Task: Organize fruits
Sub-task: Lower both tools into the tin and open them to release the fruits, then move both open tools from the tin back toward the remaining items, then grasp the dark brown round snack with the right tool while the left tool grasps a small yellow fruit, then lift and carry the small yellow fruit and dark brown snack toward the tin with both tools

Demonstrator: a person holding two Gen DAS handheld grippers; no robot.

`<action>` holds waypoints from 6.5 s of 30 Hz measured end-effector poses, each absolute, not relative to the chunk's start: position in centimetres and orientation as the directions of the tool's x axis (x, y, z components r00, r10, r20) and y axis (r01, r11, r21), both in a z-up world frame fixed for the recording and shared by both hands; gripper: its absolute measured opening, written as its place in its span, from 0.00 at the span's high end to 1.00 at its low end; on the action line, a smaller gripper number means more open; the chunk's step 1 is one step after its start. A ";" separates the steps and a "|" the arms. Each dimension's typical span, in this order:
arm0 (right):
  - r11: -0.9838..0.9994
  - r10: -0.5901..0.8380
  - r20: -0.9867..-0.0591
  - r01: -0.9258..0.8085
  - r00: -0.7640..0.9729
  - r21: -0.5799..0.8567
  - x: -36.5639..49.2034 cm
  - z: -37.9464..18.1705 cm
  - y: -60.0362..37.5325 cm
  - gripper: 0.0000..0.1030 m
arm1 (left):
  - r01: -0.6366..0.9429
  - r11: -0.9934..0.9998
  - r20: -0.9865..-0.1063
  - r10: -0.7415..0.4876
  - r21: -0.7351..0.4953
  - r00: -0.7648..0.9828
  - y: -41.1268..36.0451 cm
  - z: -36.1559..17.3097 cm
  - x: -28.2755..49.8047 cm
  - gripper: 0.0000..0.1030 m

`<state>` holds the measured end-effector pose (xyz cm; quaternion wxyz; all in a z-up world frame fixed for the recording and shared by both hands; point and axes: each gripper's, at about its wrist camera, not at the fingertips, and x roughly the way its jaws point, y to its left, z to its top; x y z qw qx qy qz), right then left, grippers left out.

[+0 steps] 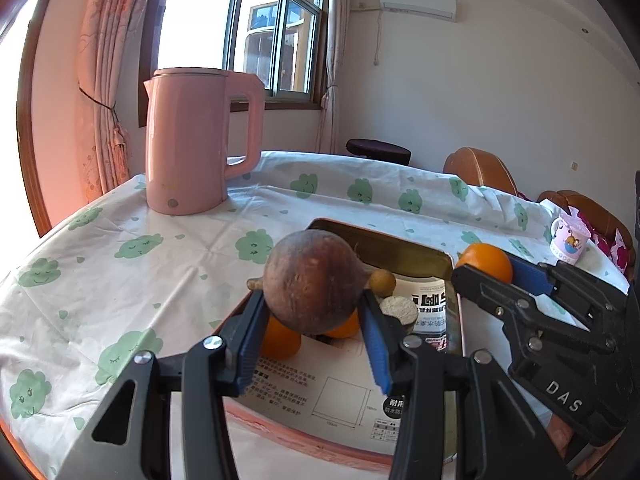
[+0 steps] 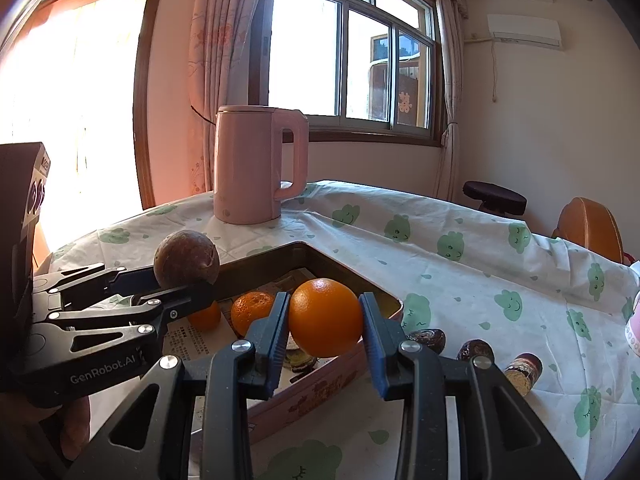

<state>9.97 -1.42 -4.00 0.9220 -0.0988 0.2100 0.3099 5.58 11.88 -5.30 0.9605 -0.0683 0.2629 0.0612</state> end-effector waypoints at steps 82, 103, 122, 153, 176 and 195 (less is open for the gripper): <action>0.803 0.359 -0.619 -0.569 0.698 -0.177 15.5 -5.3 -6.7 0.44 | -0.141 0.990 -0.473 0.122 -0.004 0.873 8.2 -3.1 8.0 0.03; 0.855 0.387 -0.597 -0.516 0.703 -0.053 15.7 -4.0 -9.4 0.58 | -0.021 1.000 -0.473 0.019 0.002 0.881 4.1 -2.2 8.3 0.03; 0.980 0.151 -0.570 -0.196 0.808 -0.018 12.9 -4.3 -21.3 0.57 | 0.262 0.962 -0.683 -0.243 -0.077 0.689 -7.7 -7.2 12.7 0.28; 0.966 0.227 -0.526 -0.258 0.820 0.015 12.0 -3.9 -21.3 0.57 | 0.255 0.954 -0.667 -0.294 -0.158 0.684 -7.1 -7.3 12.7 0.72; 0.960 0.252 -0.445 -0.280 0.859 0.004 10.2 -3.0 -21.3 0.57 | 0.202 0.970 -0.570 -0.244 -0.137 0.784 -6.1 -5.8 10.9 0.72; 0.958 0.264 -0.385 -0.288 0.884 -0.006 9.1 -2.5 -21.4 0.57 | 0.176 0.979 -0.497 -0.206 -0.107 0.843 -5.9 -4.9 9.4 0.72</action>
